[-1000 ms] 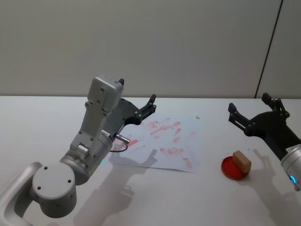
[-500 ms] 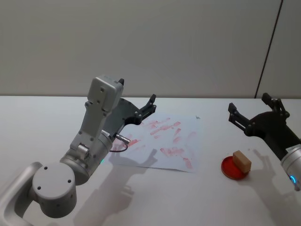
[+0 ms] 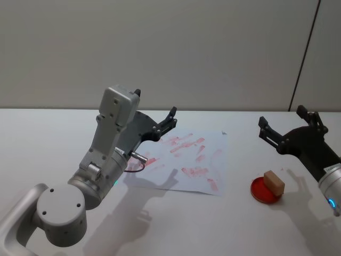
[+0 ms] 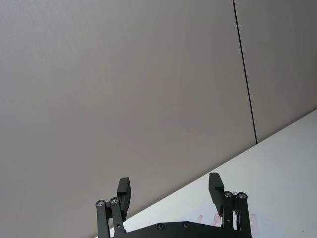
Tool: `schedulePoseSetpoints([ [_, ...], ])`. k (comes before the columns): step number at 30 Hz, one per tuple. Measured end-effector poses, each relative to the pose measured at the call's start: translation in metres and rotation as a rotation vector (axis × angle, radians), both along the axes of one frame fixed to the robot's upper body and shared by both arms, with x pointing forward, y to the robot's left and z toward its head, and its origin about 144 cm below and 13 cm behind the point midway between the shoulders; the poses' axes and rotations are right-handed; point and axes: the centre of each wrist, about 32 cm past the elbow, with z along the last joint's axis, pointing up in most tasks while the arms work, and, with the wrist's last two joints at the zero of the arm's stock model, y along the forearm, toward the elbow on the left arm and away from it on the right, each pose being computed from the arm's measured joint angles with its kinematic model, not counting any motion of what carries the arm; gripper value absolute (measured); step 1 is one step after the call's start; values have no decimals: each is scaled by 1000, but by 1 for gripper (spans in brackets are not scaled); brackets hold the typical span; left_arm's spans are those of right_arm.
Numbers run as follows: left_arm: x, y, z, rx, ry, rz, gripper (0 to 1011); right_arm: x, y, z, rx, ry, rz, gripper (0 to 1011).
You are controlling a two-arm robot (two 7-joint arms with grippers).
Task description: Use the one hand to pick up the stamp and affix it onto the A4 paper.
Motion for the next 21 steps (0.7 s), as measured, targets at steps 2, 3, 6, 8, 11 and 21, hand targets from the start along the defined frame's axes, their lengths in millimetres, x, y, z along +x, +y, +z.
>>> schedulePoseSetpoints([
  [2, 0, 0, 0, 0, 0, 0, 1002, 0, 0, 0, 0, 0, 0, 1001],
  [3, 0, 0, 0, 0, 0, 0, 1002, 0, 0, 0, 0, 0, 0, 1001],
  [6, 0, 0, 0, 0, 0, 0, 1003, 0, 0, 0, 0, 0, 0, 1001],
  [8, 0, 0, 0, 0, 0, 0, 1003, 0, 0, 0, 0, 0, 0, 1001],
  [11, 0, 0, 0, 0, 0, 0, 1003, 0, 0, 0, 0, 0, 0, 1001],
  [21, 0, 0, 0, 0, 0, 0, 1003, -16, -7, 2, 1, 6, -9, 1001],
])
